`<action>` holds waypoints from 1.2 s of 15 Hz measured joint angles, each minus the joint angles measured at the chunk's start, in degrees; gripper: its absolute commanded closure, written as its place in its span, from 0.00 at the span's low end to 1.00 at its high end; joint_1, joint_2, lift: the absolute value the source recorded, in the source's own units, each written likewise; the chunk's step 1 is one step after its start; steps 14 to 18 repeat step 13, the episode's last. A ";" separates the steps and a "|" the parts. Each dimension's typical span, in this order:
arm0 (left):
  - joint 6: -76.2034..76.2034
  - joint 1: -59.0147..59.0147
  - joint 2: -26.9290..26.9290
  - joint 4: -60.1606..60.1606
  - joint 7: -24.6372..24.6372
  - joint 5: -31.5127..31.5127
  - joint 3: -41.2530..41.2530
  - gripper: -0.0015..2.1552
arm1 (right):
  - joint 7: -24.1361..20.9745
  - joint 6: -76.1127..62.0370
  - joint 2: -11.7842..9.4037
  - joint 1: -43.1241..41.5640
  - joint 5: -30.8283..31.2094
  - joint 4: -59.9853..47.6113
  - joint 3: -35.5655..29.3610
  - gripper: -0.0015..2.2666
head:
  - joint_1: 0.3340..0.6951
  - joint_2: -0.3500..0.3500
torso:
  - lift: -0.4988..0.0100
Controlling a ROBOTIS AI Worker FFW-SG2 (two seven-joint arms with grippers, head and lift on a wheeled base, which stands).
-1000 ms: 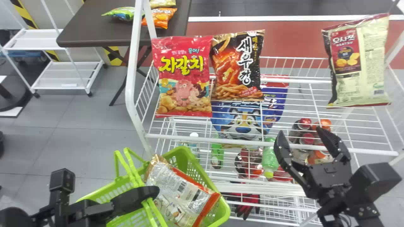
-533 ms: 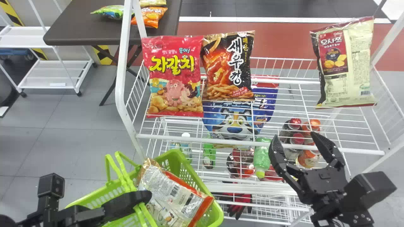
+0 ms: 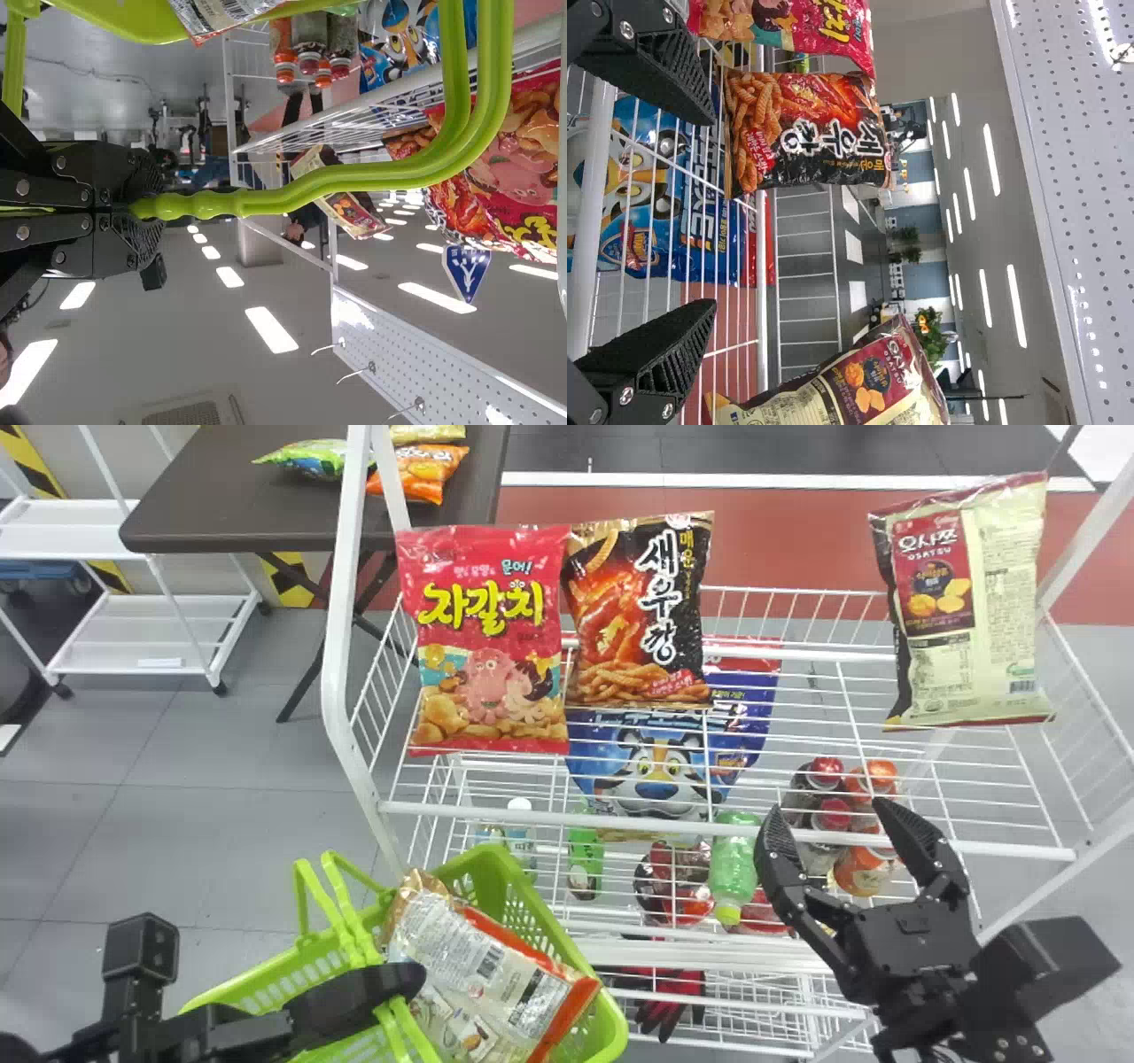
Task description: Hold basket handle with left hand then pick Saewookkang with right hand and place into basket
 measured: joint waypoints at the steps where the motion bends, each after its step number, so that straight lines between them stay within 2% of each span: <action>1: 0.00 0.01 -0.03 0.00 0.00 0.00 0.00 1.00 | 0.00 -0.11 0.01 0.04 -0.04 -0.02 0.00 0.04 | 1.00 0.53 | 0.94; 18: 0.00 -0.01 -0.05 0.01 0.00 0.03 0.00 1.00 | -0.05 -0.66 0.17 0.32 -0.23 0.05 0.00 0.04 | 1.00 0.53 | 0.94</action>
